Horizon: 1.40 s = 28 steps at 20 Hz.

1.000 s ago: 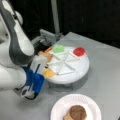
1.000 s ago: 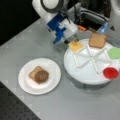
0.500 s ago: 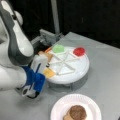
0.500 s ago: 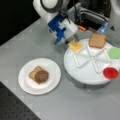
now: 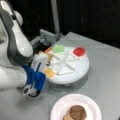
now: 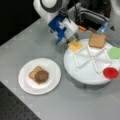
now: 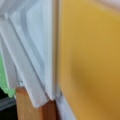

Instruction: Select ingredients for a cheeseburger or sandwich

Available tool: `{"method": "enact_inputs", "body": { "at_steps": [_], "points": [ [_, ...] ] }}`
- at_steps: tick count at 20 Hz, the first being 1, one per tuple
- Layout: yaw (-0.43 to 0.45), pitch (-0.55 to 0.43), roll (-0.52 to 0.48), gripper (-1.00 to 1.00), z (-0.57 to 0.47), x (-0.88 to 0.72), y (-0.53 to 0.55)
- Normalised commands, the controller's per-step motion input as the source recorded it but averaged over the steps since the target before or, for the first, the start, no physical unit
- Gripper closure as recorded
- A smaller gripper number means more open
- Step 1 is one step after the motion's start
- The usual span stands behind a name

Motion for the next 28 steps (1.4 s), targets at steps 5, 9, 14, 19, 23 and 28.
{"method": "enact_inputs", "body": {
  "at_steps": [5,9,14,19,23,28],
  "points": [
    [-0.098,-0.080,0.158,-1.00,-0.03,-0.03,0.02],
    [-0.092,-0.075,0.149,-1.00,0.00,-0.03,0.02],
    [-0.066,-0.060,0.143,-1.00,0.05,-0.02,-0.03],
    [-0.029,-0.063,0.098,-1.00,0.07,0.00,-0.09],
    [-0.004,-0.055,0.100,-1.00,0.07,0.02,-0.06],
    [-0.001,-0.050,0.109,-1.00,0.08,0.04,0.00]
  ]
}}
